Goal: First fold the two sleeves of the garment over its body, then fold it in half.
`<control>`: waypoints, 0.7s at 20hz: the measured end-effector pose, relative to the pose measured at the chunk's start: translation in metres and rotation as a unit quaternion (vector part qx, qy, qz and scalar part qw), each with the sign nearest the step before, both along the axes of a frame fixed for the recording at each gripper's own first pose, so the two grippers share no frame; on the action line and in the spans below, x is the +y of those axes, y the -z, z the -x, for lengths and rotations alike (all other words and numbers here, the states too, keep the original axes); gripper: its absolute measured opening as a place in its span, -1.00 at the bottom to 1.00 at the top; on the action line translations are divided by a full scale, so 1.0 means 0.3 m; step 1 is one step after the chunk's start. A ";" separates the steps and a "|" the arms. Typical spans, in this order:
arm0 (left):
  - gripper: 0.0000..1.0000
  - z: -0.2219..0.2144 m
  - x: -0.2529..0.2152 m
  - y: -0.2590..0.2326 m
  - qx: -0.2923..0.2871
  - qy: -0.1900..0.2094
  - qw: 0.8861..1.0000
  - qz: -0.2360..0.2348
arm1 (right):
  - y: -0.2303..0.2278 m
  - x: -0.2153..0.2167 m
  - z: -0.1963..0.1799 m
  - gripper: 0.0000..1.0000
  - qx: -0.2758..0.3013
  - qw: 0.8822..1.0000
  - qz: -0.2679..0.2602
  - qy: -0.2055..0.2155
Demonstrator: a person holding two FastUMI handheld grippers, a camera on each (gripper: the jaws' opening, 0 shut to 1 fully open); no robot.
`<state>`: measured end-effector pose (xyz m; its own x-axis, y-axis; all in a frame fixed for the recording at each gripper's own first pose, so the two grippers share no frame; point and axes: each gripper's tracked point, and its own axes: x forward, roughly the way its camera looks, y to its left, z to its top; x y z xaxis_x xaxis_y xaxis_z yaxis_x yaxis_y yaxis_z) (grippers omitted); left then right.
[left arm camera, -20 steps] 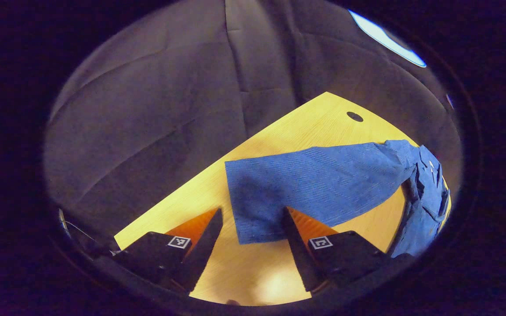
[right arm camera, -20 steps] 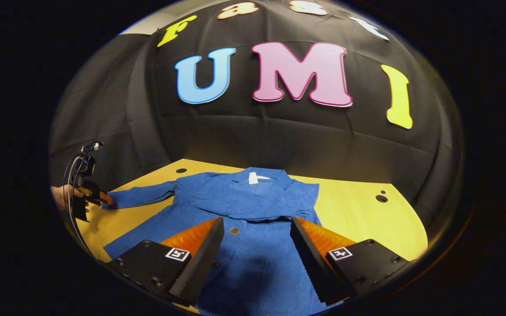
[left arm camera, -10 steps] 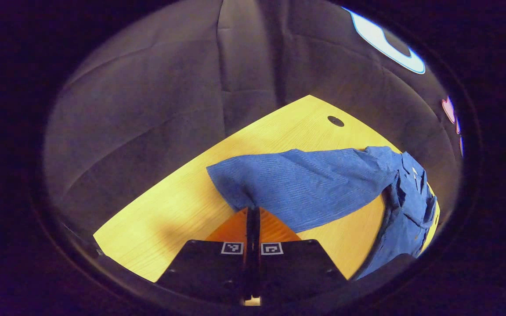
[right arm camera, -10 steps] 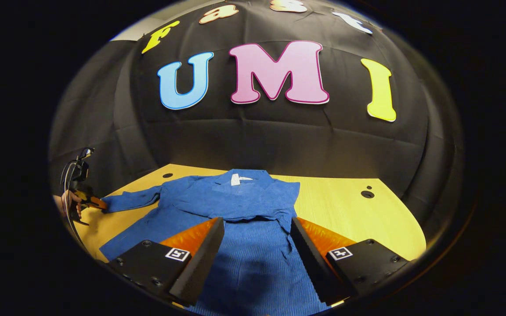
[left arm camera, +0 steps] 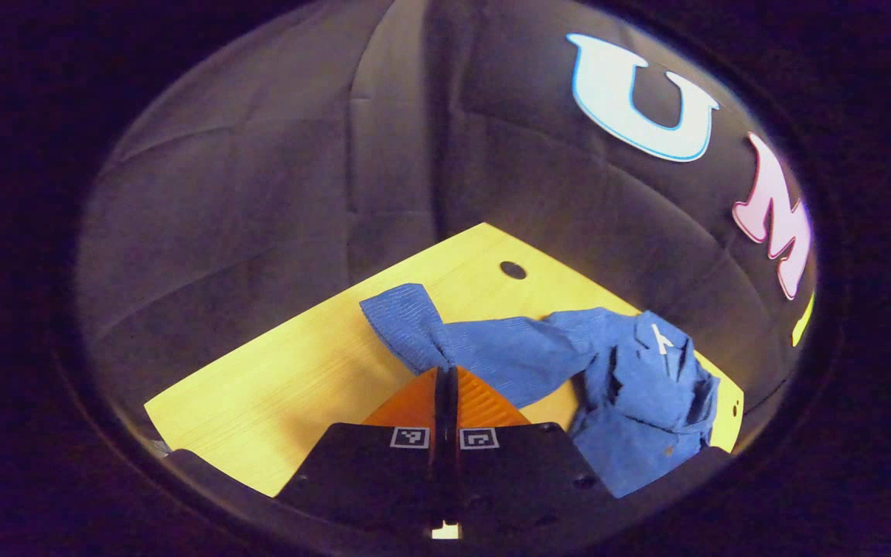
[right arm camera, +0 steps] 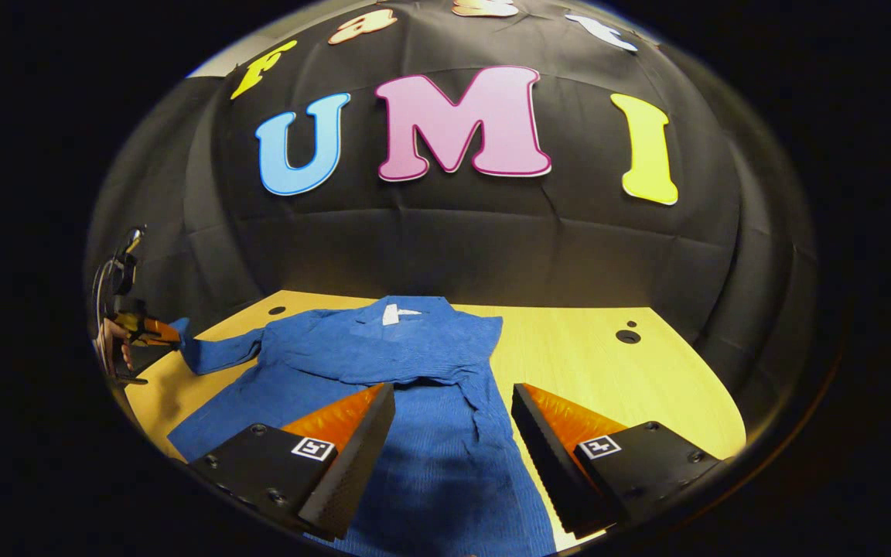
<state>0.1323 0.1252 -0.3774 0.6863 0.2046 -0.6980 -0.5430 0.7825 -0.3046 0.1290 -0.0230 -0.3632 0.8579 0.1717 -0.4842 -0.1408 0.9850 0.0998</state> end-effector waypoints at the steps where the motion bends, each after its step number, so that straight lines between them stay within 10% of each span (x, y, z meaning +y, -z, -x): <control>1: -1.00 -0.063 -0.064 -0.047 -0.020 0.021 1.000 0.002 | 0.002 -0.020 -0.003 0.94 0.001 1.000 0.001 0.005; 14: -1.00 -0.559 -1.307 -0.238 -0.146 0.251 0.942 0.166 | 0.107 -0.293 0.038 0.95 0.045 0.997 -0.003 0.057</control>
<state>0.2999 -0.2668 -0.3059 0.8112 -0.3938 -0.4323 0.0162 0.7542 -0.6565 0.1174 -0.1110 -0.3953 0.8251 0.0787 -0.5594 -0.0177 0.9934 0.1136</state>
